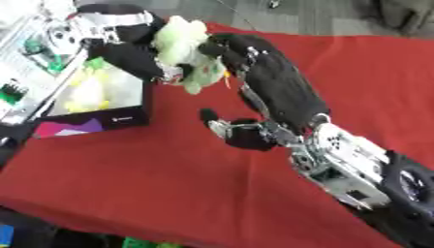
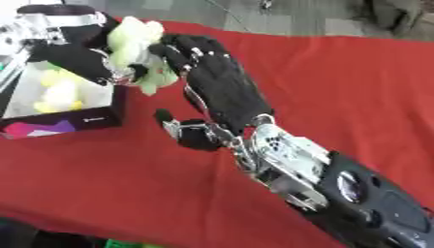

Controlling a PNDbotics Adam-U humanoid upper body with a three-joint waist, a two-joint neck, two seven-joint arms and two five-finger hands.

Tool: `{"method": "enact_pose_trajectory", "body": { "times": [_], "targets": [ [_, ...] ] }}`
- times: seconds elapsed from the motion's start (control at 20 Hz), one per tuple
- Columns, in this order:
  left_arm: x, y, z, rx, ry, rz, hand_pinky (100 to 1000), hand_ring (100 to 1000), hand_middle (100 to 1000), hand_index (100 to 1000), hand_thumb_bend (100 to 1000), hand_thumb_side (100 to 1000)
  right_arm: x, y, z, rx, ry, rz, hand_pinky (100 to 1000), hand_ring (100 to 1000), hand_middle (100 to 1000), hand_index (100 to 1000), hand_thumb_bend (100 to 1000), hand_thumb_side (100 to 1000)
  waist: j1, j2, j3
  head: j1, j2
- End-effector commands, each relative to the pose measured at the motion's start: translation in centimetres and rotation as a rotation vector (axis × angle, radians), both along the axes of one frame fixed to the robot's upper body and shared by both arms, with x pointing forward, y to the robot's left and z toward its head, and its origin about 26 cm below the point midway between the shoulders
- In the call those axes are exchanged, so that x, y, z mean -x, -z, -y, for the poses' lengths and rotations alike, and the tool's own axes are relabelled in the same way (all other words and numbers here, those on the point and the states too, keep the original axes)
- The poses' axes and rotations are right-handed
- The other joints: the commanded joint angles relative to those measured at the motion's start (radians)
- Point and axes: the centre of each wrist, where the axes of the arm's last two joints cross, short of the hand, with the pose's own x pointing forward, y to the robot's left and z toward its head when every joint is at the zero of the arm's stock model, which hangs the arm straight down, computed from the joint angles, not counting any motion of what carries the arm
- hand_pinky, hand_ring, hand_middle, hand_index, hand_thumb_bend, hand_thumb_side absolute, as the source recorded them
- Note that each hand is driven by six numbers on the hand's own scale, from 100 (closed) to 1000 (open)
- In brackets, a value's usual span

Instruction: Pick up the objects with one hand, pass them to the other hand, and then place them into the box on the other side of the table.

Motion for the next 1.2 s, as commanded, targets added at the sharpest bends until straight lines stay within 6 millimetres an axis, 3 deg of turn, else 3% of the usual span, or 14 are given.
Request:
{"method": "enact_pose_trajectory", "body": {
  "times": [0.05,0.3,0.55,0.9,1.05,1.2],
  "targets": [
    [-0.4,-1.2,-1.7,0.044,-0.064,0.021,884,468,319,342,100,244,0.3,-0.6,0.3,0.018,0.015,0.030,907,904,890,922,396,231,0.004,-0.029,-0.001,0.010,-0.009],
    [-1.2,-1.5,-3.9,0.118,-0.148,0.027,890,463,318,343,100,245,0.3,-0.4,0.5,0.029,0.025,0.030,899,899,886,919,400,224,0.003,-0.034,-0.001,0.050,-0.014],
    [-2.1,-2.0,-8.0,0.155,-0.287,0.070,890,466,323,349,100,245,0.2,-0.1,0.9,0.030,0.035,0.029,895,893,878,915,403,221,0.000,-0.043,-0.001,0.099,-0.015],
    [-3.3,-0.5,-13.3,0.128,-0.462,0.073,894,496,345,376,100,245,0.2,0.7,1.7,0.044,0.054,0.030,899,895,867,903,418,206,-0.020,-0.052,-0.010,0.151,-0.022],
    [-3.8,0.6,-15.2,0.114,-0.526,0.065,900,527,383,419,100,245,0.1,1.2,2.2,0.048,0.070,0.036,902,897,867,904,428,204,-0.033,-0.056,-0.020,0.182,-0.026],
    [-4.2,1.7,-16.3,0.086,-0.541,0.055,934,608,477,532,100,248,0.1,1.2,2.6,0.037,0.084,0.050,899,893,865,902,424,196,-0.040,-0.056,-0.025,0.205,-0.036]
  ]
}}
